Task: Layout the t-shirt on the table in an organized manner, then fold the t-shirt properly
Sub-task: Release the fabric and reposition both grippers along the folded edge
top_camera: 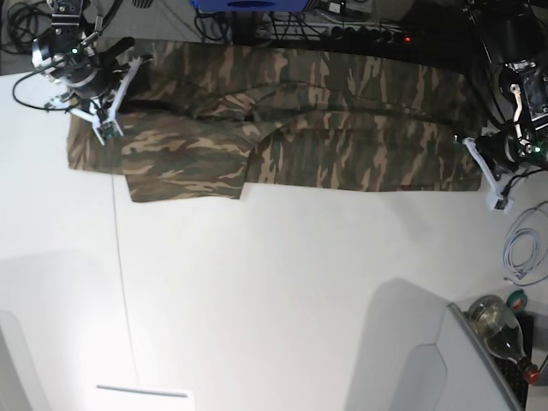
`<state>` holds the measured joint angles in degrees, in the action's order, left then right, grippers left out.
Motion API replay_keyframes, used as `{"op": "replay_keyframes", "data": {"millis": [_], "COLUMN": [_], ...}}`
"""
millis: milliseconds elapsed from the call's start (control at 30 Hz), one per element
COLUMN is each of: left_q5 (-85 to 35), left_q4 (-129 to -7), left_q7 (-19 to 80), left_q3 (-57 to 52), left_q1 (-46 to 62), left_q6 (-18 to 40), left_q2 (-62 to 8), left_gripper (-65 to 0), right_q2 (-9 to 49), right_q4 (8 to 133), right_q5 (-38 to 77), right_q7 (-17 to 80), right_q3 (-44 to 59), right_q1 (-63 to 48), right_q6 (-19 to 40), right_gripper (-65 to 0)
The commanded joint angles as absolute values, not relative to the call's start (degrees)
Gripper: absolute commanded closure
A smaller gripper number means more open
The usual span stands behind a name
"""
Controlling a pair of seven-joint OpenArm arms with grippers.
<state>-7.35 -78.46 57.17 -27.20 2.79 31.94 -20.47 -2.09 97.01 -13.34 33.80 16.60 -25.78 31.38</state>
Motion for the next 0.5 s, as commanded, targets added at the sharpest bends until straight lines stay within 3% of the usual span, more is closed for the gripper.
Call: {"op": "replay_keyframes", "data": {"millis": [0,467], "left_q5": [-7.6,-7.52], "left_q4": [-78.46,-74.33], "left_q7": [56.13,55.25], "left_q3": [-26.77,-26.15], "left_q1": [2.33,1.8], "left_q6": [31.78,31.78], "left_q2": [-21.58,-22.02], "left_gripper": [0.0,0.0], "right_q2": [-1.8,-1.8], "right_q4": [97.01,95.16], "right_q5": [-13.32,-13.32], "right_q7": [33.19,33.27], "right_q3": [16.75,16.75], "right_q1": [-25.1,-24.31], "right_q6": [30.81,30.73], "right_gripper": [0.0,-0.9]}}
